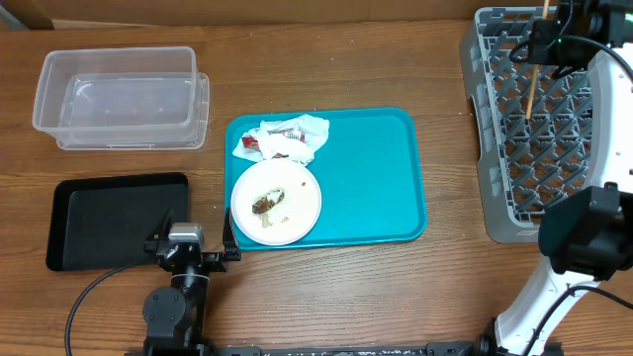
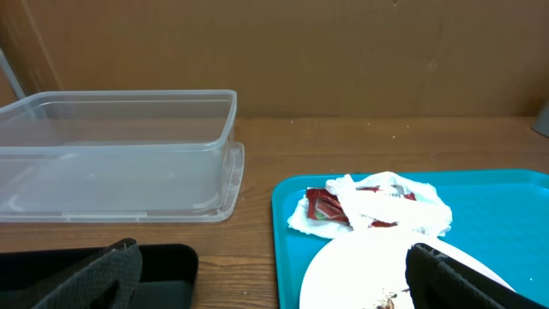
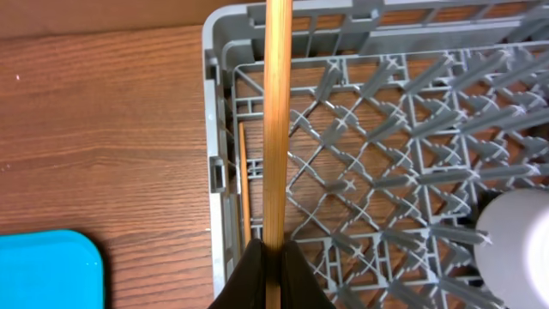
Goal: Sort waste into correct bins and load items into the dishwasher
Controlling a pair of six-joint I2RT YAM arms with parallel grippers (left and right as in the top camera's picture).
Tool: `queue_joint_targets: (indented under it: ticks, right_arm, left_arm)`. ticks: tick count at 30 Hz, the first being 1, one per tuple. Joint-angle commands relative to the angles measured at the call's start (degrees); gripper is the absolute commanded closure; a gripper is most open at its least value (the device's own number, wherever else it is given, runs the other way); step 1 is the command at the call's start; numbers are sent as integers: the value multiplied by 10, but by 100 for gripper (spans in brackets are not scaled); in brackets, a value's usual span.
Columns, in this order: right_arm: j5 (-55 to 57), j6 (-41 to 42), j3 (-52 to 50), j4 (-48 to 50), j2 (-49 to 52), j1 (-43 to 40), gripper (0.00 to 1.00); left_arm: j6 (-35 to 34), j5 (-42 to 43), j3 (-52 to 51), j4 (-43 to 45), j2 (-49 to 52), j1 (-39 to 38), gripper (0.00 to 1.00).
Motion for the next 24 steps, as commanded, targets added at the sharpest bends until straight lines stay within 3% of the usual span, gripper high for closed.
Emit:
queue_joint_targets:
  ticks: [1,9,17,24]
  right_arm:
    - [-12,-23,-11,11,14,-1,96]
    - [-12,-19,-11,8,42,4,65]
    - [-33,27,-11,-17,40,4,64]
    - [-161,27,-8,-84,28,12,67]
  left_arm:
    - [-3,5,-2,1,-6,3,0]
    - [-3,5,-2,1,-6,3,0]
    - [-3,5,-2,1,-6,3,0]
    - [-3,5,-2,1,-6,3,0]
